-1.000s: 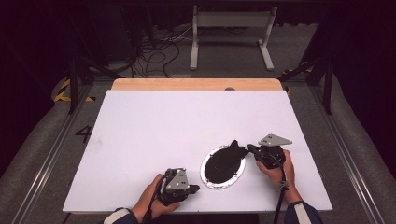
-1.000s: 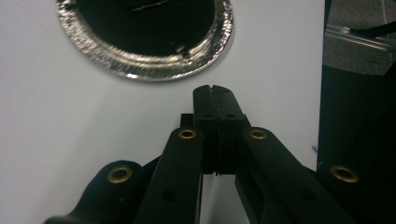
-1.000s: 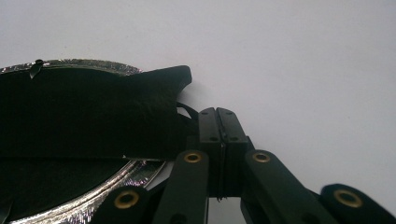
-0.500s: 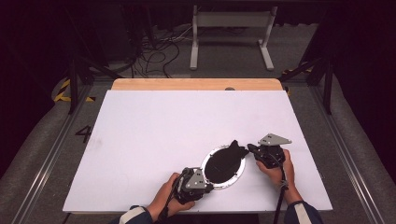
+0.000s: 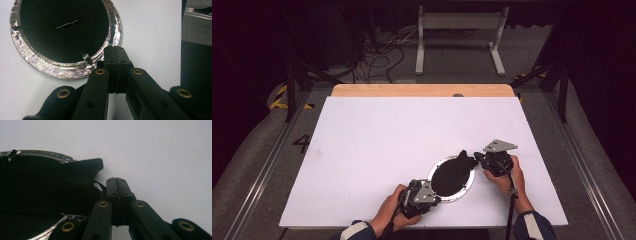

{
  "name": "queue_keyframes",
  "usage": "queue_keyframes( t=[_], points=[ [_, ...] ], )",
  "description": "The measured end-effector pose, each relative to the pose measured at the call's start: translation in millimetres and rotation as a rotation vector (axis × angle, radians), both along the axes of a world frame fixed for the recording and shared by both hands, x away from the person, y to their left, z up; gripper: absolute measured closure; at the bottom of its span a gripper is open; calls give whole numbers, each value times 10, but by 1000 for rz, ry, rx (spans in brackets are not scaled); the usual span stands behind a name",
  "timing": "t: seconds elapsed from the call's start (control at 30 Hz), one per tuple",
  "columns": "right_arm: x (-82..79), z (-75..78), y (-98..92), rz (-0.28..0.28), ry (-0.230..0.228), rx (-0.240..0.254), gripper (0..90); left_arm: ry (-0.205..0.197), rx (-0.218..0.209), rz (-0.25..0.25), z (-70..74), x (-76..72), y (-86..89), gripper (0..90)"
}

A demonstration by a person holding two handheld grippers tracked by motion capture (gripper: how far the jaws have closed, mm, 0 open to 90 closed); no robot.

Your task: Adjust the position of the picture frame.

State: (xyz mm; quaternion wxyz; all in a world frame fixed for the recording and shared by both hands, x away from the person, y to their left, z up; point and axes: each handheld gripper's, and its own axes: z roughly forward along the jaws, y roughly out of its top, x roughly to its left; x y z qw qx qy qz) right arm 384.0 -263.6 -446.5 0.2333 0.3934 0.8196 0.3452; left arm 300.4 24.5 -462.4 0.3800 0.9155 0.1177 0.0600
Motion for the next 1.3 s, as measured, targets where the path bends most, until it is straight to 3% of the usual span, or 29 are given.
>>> queue_keyframes(
  t=[0.03,0.1,0.17,0.43,0.53,0.83,1.3],
  points=[
    [14,-6,-1,-3,6,2,900,1,-2,-2,-2,0,-5,900],
    [58,-52,17,-7,50,-44,900,-5,1,-7,0,-3,-16,899],
    [67,-60,-2,-3,56,-21,900,-14,10,-7,4,-14,-21,899],
    [47,-58,-24,26,54,-26,900,-22,16,-4,10,-14,-12,900],
    [36,-57,-23,39,57,-27,900,-6,14,-3,11,3,13,900],
    [7,-67,-16,34,64,-3,900,9,6,-10,8,68,98,900],
    [-25,-69,4,49,52,-19,900,8,19,21,19,137,202,900]
  ],
)
